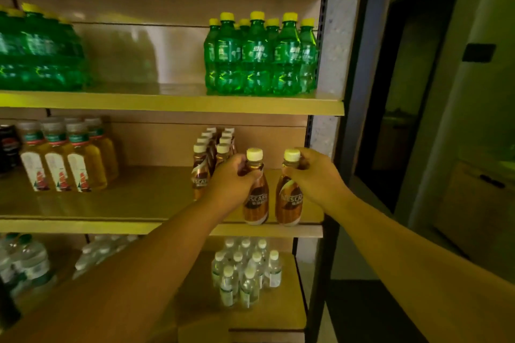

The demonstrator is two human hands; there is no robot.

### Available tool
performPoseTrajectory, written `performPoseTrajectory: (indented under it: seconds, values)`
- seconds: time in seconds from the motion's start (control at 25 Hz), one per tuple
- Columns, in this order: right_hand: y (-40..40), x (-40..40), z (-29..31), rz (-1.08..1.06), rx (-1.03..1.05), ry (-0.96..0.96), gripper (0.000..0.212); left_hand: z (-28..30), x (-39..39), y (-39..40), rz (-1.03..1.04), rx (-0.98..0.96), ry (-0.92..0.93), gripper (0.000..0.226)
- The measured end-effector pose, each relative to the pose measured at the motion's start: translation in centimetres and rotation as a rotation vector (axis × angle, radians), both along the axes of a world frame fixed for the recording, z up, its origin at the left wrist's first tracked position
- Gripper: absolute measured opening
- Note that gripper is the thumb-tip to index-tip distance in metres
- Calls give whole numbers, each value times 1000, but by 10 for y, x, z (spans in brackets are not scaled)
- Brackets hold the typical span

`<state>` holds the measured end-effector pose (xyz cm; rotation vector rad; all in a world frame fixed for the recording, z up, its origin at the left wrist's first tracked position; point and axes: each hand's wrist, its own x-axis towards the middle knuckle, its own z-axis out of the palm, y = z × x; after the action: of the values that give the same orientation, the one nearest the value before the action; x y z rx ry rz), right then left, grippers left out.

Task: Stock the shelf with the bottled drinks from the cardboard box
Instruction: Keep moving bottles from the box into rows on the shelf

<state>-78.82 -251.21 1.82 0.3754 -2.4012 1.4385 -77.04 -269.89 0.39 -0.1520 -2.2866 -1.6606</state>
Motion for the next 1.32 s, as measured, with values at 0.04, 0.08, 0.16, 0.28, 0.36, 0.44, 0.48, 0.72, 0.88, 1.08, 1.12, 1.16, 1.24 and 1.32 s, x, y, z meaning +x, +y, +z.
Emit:
performPoseTrajectory:
  seconds: [0.04,0.08,0.16,0.28,0.36,0.44,0.48,0.72,0.88,1.08,1.12,1.16,1.24,1.32]
  values:
    - [7,-13,-3,-3,-7,-5,19,-4,-13,9,11,-21,-4,30]
    - [11,-24,-6,-5,-12,-13,16,-8,-24,15,19,-37,-19,33]
    - [17,-47,-11,-19,-8,-28,18,-10,-48,24,32,-52,-42,36]
    - [16,-78,-19,-53,23,-32,37,-12,-77,26,36,-53,-50,37]
    - [13,-95,-25,-75,8,-89,43,-12,-89,26,1,-58,-72,38]
    - [9,-103,-30,-78,-13,-139,45,-14,-98,24,-11,-56,-96,40]
    - [7,-106,-32,-84,-18,-153,46,-16,-101,22,-13,-58,-104,40]
    - [0,-104,-48,-122,-33,-138,44,-27,-104,18,-56,-65,-77,46]
    - [0,-91,-78,-151,41,-158,28,-66,-88,18,-6,-49,-73,53]
    - [-3,-89,-99,-163,11,-318,37,-87,-91,30,106,-105,-123,62]
    - [-5,-91,-102,-169,-2,-315,39,-88,-93,31,130,-108,-132,58]
    - [-7,-92,-104,-176,-6,-307,40,-89,-96,32,150,-110,-138,53]
    - [-10,-95,-107,-189,-38,-300,45,-88,-101,33,160,-99,-150,50]
    - [-13,-102,-108,-206,-60,-297,49,-86,-108,32,154,-75,-155,53]
